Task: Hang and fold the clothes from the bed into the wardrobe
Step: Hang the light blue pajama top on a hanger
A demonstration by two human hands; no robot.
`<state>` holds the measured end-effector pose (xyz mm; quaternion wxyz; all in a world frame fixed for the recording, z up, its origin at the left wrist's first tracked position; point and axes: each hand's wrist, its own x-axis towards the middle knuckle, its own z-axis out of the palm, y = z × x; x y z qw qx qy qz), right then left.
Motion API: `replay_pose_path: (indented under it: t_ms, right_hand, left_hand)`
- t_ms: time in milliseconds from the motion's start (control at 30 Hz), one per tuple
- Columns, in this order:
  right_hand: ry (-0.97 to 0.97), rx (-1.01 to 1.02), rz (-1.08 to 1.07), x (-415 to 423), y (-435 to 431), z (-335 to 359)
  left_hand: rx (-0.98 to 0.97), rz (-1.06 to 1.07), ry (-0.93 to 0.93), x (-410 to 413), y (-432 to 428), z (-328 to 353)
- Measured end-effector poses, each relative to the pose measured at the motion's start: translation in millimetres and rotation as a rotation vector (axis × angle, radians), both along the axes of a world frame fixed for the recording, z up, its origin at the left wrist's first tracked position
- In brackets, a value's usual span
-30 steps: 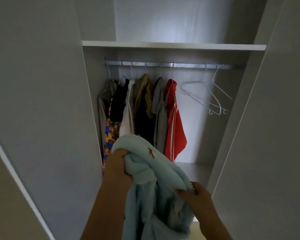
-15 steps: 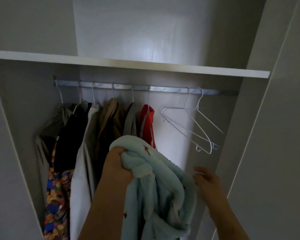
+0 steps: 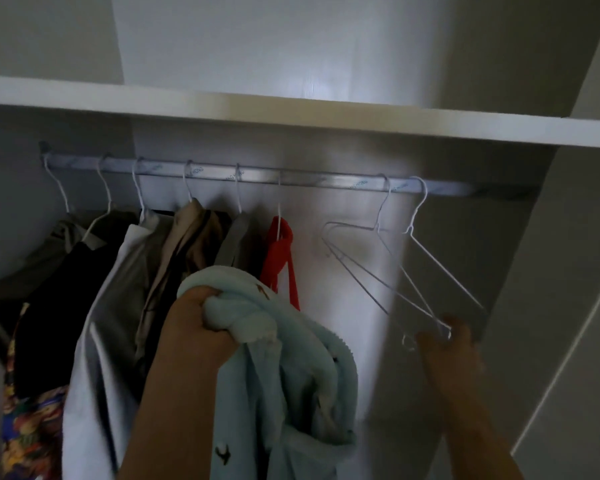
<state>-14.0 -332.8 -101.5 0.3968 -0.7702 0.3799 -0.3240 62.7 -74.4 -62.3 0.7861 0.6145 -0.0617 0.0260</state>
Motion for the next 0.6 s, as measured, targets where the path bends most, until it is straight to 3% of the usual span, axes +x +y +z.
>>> replay_pose_path:
  t_ms: [67,167,300,600]
  right_hand:
    - [-0.012,0.035,0.057,15.5,-13.5,3.7]
    - [-0.061,0.153,0.192,36.1,-32.4,3.0]
    - [-0.075,0.114,0.269,56.3,-42.9,1.2]
    - [-0.276,0.142,0.323,81.4,-39.5,16.7]
  left_hand:
    - [0.038,0.048,-0.028,8.5,-3.8,0.1]
    - [0.322,0.185,-0.148,15.7,-15.7,-2.5]
    - [0.402,0.242,-0.142,17.9,-26.5,-4.0]
    - [0.130,0.287,-0.017,18.3,-35.9,-8.8]
